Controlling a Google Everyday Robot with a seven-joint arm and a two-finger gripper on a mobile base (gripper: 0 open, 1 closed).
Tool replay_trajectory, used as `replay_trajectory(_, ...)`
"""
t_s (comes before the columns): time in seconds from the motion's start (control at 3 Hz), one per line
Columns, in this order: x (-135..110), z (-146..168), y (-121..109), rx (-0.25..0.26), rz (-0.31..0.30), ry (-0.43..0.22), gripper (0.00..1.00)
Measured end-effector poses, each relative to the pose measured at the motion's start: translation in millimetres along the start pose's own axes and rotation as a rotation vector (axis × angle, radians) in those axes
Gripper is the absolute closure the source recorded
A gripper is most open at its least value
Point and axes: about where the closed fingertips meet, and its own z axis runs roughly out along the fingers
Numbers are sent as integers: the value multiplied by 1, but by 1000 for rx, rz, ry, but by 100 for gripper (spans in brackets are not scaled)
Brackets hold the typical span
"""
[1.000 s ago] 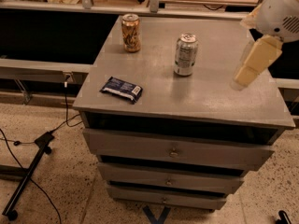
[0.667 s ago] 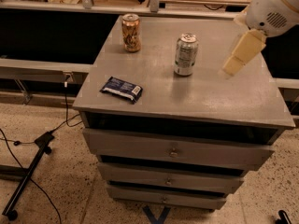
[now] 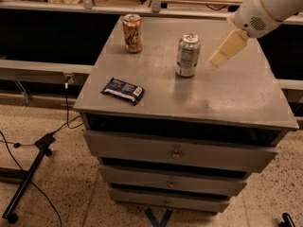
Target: Pick 7up can
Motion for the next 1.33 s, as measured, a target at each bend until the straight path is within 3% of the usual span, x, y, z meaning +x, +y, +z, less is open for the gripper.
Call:
replay_trajectory(0.67, -37, 58, -19, -35, 1, -118, 0)
replay_trajectory(1.0, -38, 82, -17, -73, 28, -127, 0)
replay_trajectory(1.33, -38, 86, -16, -80, 33, -127, 0)
